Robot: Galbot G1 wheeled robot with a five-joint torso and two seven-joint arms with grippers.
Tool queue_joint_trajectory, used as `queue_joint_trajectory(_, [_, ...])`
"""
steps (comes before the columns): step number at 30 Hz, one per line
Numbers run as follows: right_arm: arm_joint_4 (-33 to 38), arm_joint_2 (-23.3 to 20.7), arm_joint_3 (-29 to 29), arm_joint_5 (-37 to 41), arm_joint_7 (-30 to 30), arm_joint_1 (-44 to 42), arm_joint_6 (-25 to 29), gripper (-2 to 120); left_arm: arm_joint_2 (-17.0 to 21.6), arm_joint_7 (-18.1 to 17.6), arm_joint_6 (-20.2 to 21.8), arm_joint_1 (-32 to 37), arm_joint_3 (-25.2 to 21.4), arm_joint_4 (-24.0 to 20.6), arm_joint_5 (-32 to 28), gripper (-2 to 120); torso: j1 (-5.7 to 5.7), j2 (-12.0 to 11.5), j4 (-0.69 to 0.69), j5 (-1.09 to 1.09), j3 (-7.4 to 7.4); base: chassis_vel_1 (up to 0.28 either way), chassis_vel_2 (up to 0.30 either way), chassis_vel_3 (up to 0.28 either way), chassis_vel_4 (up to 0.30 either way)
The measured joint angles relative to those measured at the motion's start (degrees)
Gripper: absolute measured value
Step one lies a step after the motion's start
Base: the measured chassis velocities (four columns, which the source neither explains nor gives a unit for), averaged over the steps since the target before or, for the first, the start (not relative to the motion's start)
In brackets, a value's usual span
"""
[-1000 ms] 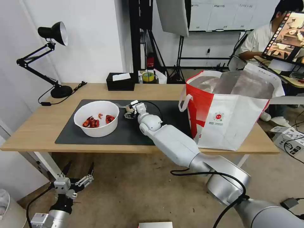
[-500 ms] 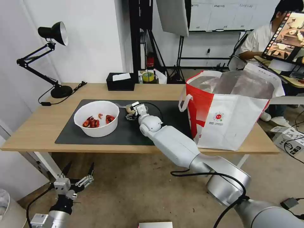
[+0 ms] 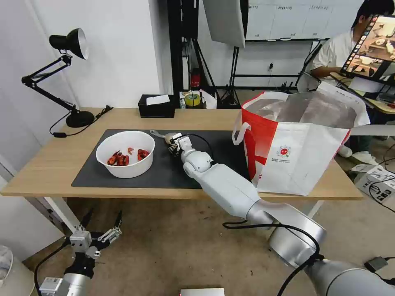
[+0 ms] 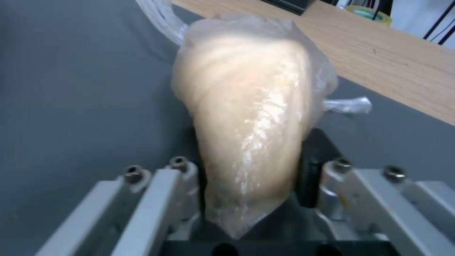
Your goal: Pick up the trash from the table and place it into the takeout bag.
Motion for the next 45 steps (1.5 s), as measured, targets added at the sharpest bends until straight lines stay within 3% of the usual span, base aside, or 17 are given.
queue_joint_trajectory(3, [0.8, -0.1, 0.1, -0.5, 0.2, -0.2, 0.4, 23, 0.0, 0.0, 0.0, 0.0, 0.0, -0.2, 0.0, 100, 0.0, 0.0, 0.0, 0.0, 0.0, 0.0, 0.0, 0.0, 0.0])
queue_joint_trajectory(6, [6.0, -1.8, 0.0, -3.3, 1.8, -1.3, 1.6, 9, 0.0, 0.0, 0.0, 0.0, 0.0, -0.5, 0.0, 100, 0.0, 0.0, 0.02, 0.0, 0.0, 0.0, 0.0, 0.0, 0.0])
queue_joint_trajectory(9, [10.6, -3.9, -0.3, -5.0, 3.5, -2.6, 2.6, 5, 0.0, -0.1, 0.0, 0.0, 0.0, -0.6, 0.0, 100, 0.0, 0.0, 0.02, 0.0, 0.0, 0.0, 0.0, 0.0, 0.0])
queue_joint_trajectory(18, [29.5, -14.7, 3.7, -16.7, 13.3, -12.2, 11.8, 5, -0.4, -0.2, 0.0, 0.4, -0.1, -0.9, 0.2, 100, 0.0, 0.0, -0.02, 0.02, 0.0, 0.0, 0.0, 0.0, 0.0])
queue_joint_trajectory(25, [39.6, -19.2, 9.2, -23.8, 15.5, -17.1, 16.1, 4, -0.8, -0.3, 0.1, 0.7, 0.4, -1.6, 0.7, 100, 0.0, 0.0, -0.01, 0.02, -0.01, 0.0, 0.0, 0.0, 0.0])
queue_joint_trajectory(31, [46.5, -21.7, 13.3, -27.2, 18.1, -20.4, 15.3, 4, -1.9, -0.3, 0.2, 1.8, 0.3, -2.3, 1.5, 100, 0.0, 0.0, 0.0, 0.01, -0.01, 0.0, 0.0, 0.0, 0.0])
queue_joint_trajectory(40, [53.7, -23.8, 21.7, -29.2, 26.6, -24.7, 6.8, 4, -2.4, -0.3, 0.2, 2.5, 0.0, -3.2, 2.5, 100, 0.0, 0.0, 0.0, 0.01, -0.01, 0.0, 0.0, 0.0, 0.0])
queue_joint_trajectory(45, [56.5, -25.7, 24.9, -26.5, 30.4, -25.8, 3.8, 4, -2.4, -0.3, 0.2, 2.6, -0.1, -3.4, 2.7, 100, 0.0, 0.0, 0.0, 0.01, -0.01, 0.0, 0.0, 0.0, 0.0])
